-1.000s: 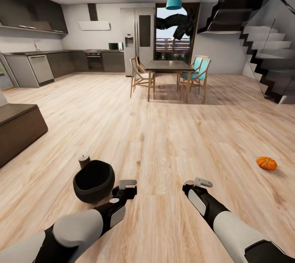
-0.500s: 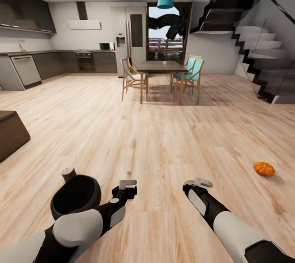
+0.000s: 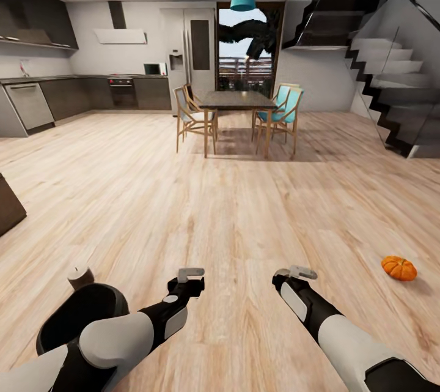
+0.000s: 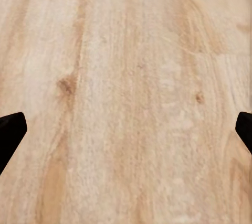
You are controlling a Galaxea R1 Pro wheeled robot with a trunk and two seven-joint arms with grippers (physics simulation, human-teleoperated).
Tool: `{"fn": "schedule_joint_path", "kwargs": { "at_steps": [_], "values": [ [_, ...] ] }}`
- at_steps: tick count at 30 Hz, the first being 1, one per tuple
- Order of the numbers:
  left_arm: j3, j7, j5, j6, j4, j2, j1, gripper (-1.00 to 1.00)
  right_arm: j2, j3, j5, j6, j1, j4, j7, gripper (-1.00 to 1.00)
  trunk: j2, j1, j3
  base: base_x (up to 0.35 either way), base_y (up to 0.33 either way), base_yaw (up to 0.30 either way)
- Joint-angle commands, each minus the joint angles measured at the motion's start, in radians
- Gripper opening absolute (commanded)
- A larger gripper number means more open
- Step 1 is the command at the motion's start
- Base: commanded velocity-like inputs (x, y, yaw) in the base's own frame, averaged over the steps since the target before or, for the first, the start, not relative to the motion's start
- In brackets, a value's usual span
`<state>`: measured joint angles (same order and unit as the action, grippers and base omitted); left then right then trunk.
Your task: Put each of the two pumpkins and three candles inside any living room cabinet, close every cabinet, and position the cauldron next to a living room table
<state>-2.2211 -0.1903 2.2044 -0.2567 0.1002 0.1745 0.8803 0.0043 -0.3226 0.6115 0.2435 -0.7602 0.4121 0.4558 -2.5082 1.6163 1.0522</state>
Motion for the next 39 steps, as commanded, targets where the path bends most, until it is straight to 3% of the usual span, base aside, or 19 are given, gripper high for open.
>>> {"fn": "schedule_joint_path", "kwargs": {
  "at_steps": [1,14,39],
  "values": [
    [-0.008,-0.008,0.005,-0.004,0.003,0.000,0.001,1.00,-0.001,-0.009,0.004,0.005,-0.001,0.002,0.007,-1.00,0.000,0.000,0.001,0.303,-0.174,0.000],
    [-0.009,-0.008,0.005,-0.004,0.003,0.000,0.001,1.00,0.000,-0.009,0.004,0.005,-0.001,0.002,0.007,-1.00,0.000,0.000,0.001,0.304,-0.154,0.000],
    [-0.009,-0.008,0.003,-0.003,0.003,0.000,0.001,1.00,0.001,-0.010,0.002,-0.014,-0.001,0.002,0.006,-1.00,0.000,0.000,0.001,0.331,-0.046,0.000]
  ]
}}
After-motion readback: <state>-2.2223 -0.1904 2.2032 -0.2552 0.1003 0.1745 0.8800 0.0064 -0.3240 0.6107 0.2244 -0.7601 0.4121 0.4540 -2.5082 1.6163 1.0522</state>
